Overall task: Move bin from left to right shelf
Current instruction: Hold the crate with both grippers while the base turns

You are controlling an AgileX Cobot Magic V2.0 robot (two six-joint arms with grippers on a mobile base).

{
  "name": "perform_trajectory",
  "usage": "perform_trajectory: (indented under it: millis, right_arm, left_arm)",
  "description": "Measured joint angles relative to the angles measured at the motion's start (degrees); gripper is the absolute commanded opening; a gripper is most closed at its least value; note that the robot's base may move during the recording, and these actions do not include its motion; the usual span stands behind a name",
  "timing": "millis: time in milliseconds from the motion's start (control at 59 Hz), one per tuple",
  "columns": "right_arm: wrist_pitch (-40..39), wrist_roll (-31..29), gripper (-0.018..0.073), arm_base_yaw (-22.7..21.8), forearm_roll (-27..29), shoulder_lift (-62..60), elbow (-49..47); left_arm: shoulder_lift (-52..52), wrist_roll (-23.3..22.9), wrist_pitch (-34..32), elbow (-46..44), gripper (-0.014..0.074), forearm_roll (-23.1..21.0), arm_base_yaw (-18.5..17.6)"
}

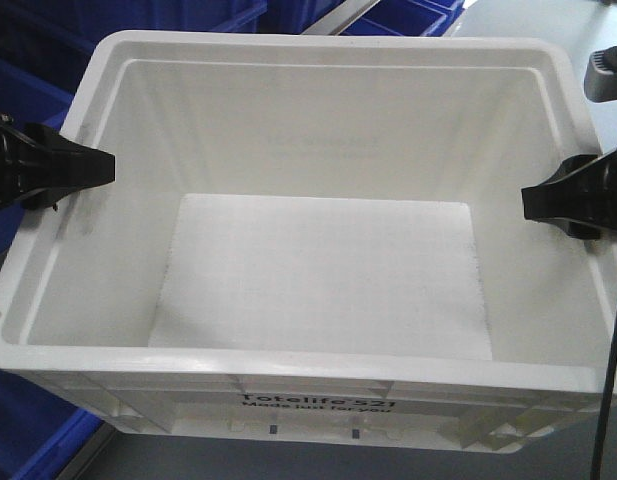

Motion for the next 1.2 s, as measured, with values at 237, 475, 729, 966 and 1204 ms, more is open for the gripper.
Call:
perform_trajectory:
  millis: [237,475,729,966,1204]
  right_arm:
    - [0.0,0.0,-0.0005,0.0,0.0,0.0,0.0]
    - [0.0,0.0,-0.0005,0.0,0.0,0.0,0.0]
    - [0.0,0.0,-0.0005,0.0,0.0,0.0,0.0]
    - [0.0,0.0,-0.0005,0.0,0.0,0.0,0.0]
    - [0.1,0.0,-0.0005,0.0,0.0,0.0,0.0]
  left_arm:
    - [0.0,0.0,0.0,0.0,-0.0006,0.0,0.0]
    - [0.0,0.0,0.0,0.0,-0.0006,0.0,0.0]
    - [0.0,0.0,0.0,0.0,-0.0006,0.0,0.0]
    - [0.0,0.0,0.0,0.0,-0.0006,0.0,0.0]
    - [0.0,0.0,0.0,0.0,-0.0006,0.0,0.0]
